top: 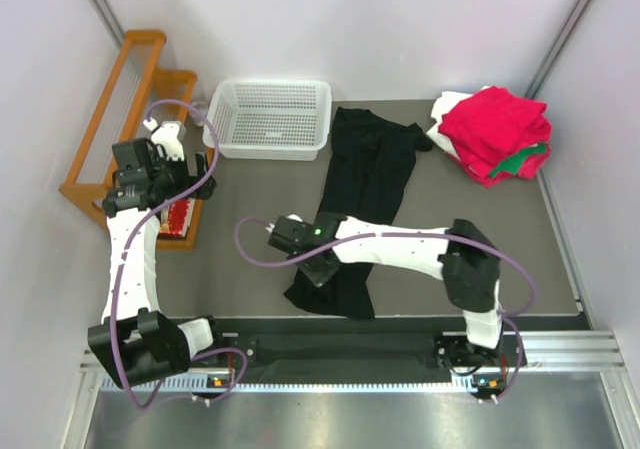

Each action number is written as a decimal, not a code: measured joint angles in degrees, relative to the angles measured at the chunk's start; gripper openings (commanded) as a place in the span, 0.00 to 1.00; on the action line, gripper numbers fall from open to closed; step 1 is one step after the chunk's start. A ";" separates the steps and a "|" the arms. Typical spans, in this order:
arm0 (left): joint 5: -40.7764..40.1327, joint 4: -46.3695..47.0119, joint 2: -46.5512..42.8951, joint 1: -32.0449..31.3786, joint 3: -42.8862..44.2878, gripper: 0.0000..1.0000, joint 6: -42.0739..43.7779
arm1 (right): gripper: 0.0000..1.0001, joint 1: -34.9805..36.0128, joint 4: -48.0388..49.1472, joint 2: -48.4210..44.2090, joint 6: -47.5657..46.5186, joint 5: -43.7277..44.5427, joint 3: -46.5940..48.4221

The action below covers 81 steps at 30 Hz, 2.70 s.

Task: Fold and stack the t-shirts
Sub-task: Fold the tshirt

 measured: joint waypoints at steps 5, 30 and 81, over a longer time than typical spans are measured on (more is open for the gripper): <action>0.44 0.02 0.00 0.04 0.00 0.98 -0.04 | 0.00 1.64 -0.15 -5.88 1.81 -0.37 -6.21; 1.95 -0.04 0.00 0.04 0.04 0.98 -0.28 | 0.63 -1.36 -1.14 -19.74 5.29 3.19 -16.02; 1.92 -0.33 0.00 0.04 0.20 0.98 -0.87 | 0.35 11.13 7.96 -11.06 6.80 17.18 -21.46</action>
